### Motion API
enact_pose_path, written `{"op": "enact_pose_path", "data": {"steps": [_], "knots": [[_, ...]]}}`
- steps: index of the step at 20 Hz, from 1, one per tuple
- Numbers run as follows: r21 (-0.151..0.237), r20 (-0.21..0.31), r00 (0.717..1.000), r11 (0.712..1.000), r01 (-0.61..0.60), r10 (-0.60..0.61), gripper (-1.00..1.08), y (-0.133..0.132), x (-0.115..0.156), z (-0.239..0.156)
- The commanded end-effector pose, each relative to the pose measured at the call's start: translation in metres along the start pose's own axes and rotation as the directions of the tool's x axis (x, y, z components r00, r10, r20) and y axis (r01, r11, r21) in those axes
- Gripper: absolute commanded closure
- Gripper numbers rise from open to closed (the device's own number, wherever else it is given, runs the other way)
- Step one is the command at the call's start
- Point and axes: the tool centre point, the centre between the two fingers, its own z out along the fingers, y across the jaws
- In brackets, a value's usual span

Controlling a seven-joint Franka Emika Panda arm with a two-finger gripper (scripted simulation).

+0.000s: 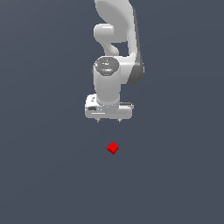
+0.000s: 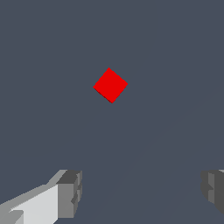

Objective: Pick up the red cube and move it to a goal position.

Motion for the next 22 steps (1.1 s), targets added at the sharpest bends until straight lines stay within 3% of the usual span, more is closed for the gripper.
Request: {"op": "enact_pose_path", "data": {"steps": [1, 14, 22], "knots": [[0.0, 0.0, 1.0, 1.0, 0.0, 0.0, -0.92, 0.0, 0.0, 0.0], [0.002, -0.005, 0.994, 0.994, -0.107, 0.107, -0.92, -0.008, 0.012, 0.021], [0.007, -0.012, 0.959, 0.959, -0.283, 0.283, -0.92, -0.018, 0.034, 0.056]]}}
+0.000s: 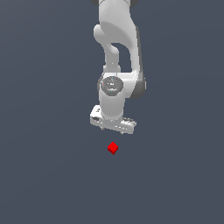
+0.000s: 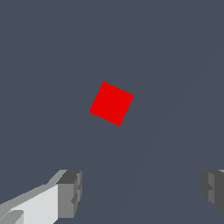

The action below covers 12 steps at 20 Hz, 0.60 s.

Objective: Pick up the red cube and move it to a goal position.

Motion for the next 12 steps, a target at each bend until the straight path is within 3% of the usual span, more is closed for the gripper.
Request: {"op": "enact_pose_path", "data": {"steps": [1, 12], "knots": [[0.001, -0.003, 0.998, 0.998, -0.066, 0.066, -0.92, -0.005, 0.007, 0.013], [0.01, -0.013, 0.945, 0.945, -0.327, 0.328, -0.92, -0.019, 0.041, 0.065]]}}
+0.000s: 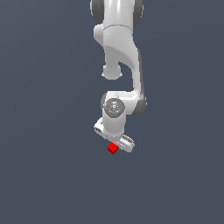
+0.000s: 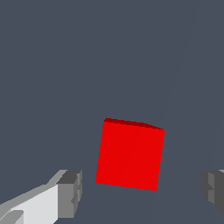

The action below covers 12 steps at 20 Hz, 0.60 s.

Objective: Pick up the red cube and move it to a goal position.

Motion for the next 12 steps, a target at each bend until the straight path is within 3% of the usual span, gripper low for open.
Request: {"op": "enact_pose_path", "data": {"steps": [1, 12], "knots": [[0.002, -0.003, 0.999, 0.999, -0.049, 0.049, -0.92, -0.003, 0.006, 0.009], [0.005, -0.006, 0.99, 0.99, -0.139, 0.139, -0.92, -0.009, 0.018, 0.026]]}}
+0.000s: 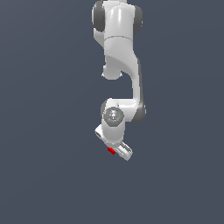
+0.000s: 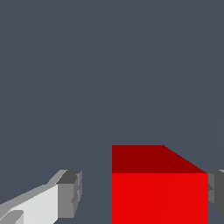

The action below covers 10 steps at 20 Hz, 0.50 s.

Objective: Pick up the red cube and move it to a goal position.

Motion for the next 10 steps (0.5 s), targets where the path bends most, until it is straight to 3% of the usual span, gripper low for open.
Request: {"op": "enact_pose_path", "data": {"steps": [1, 3, 4, 10], "knots": [[0.001, -0.001, 1.0, 1.0, -0.004, 0.004, -0.92, -0.0003, 0.001, 0.0002], [0.001, -0.001, 1.0, 1.0, -0.002, 0.002, -0.92, -0.0002, 0.0007, -0.0004], [0.001, -0.001, 1.0, 1.0, -0.002, 0.002, 1.08, -0.0002, 0.0007, -0.0004], [0.001, -0.001, 1.0, 1.0, -0.002, 0.002, 1.08, -0.0002, 0.0007, -0.0004]]}}
